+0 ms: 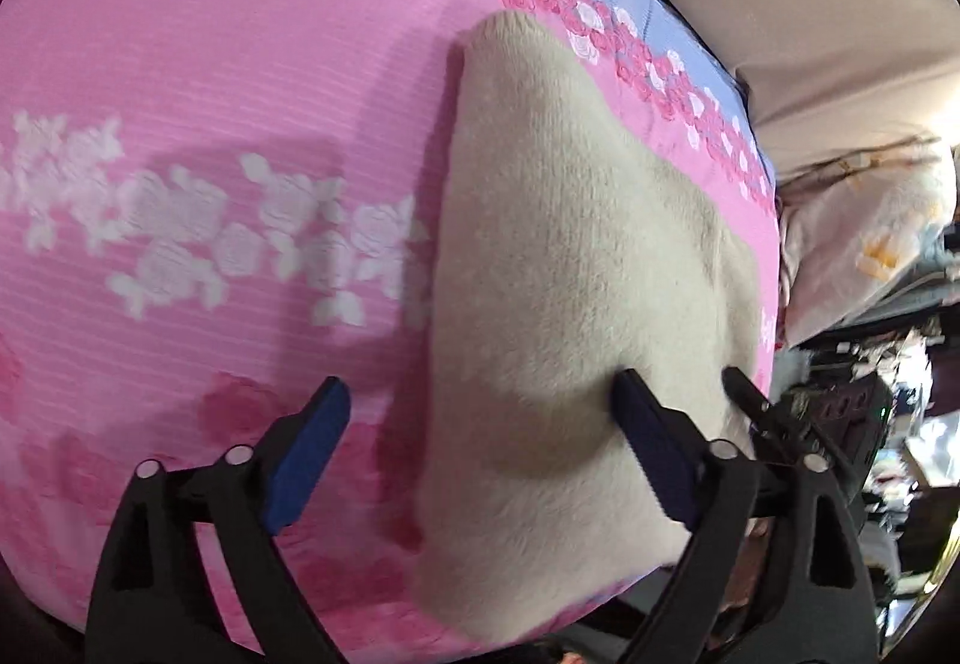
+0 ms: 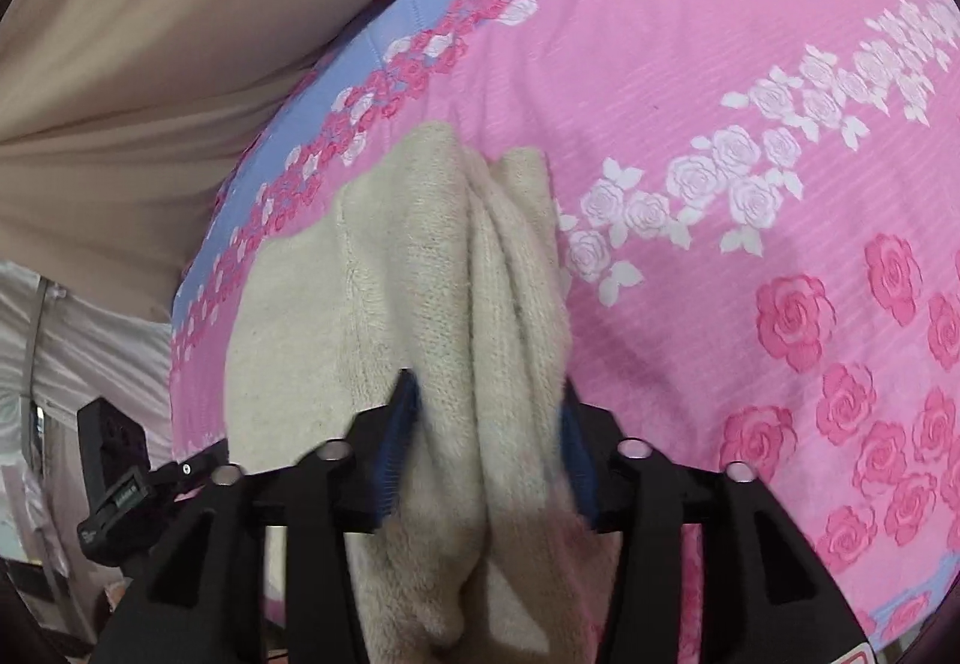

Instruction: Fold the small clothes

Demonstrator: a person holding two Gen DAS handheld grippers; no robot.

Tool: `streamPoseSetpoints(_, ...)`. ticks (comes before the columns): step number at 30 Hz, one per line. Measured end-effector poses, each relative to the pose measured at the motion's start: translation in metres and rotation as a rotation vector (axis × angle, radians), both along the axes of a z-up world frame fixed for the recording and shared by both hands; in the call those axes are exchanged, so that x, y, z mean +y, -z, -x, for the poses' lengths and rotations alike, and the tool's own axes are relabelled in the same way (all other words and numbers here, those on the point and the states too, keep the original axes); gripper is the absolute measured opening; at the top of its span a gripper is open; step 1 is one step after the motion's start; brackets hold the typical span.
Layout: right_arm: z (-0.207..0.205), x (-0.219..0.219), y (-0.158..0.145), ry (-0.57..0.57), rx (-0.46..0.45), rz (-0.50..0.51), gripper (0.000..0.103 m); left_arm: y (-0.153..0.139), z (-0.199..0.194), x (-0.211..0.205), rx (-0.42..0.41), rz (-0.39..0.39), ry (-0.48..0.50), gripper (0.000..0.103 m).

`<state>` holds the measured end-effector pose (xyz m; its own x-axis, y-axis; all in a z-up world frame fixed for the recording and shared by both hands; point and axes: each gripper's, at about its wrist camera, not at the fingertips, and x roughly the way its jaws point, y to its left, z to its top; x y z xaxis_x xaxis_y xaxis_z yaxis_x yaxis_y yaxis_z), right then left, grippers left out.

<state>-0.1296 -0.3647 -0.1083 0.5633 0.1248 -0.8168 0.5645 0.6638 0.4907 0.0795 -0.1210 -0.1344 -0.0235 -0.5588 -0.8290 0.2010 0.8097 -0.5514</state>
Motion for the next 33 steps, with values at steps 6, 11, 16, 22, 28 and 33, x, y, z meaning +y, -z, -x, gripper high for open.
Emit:
streamPoseSetpoints(6,-0.012,-0.013,0.041,-0.031,-0.031,-0.203,0.065,0.022,0.003,-0.013,0.009,-0.042,-0.054,0.097)
streamPoseSetpoints(11,-0.009,-0.005,0.027,-0.014,-0.102,-0.239,0.036,0.008,-0.002,-0.019,0.040,0.036,-0.018,0.048)
streamPoseSetpoints(16,-0.012,0.023,-0.036,-0.049,-0.199,-0.194,0.033,-0.046,-0.006,0.001,0.001,0.103,0.015,0.041)
streamPoseSetpoints(22,-0.049,0.073,-0.128,-0.155,-0.359,-0.131,0.033,-0.138,-0.025,0.052,-0.160,0.168,0.050,0.042)
streamPoseSetpoints(28,-0.118,0.135,-0.170,-0.251,-0.461,-0.122,0.041,-0.216,-0.059,0.125,-0.354,0.160,0.022,0.044)
streamPoseSetpoints(33,-0.174,0.160,-0.082,-0.191,-0.323,-0.056,0.051,-0.173,-0.106,0.169,-0.433,0.002,-0.090,0.092)
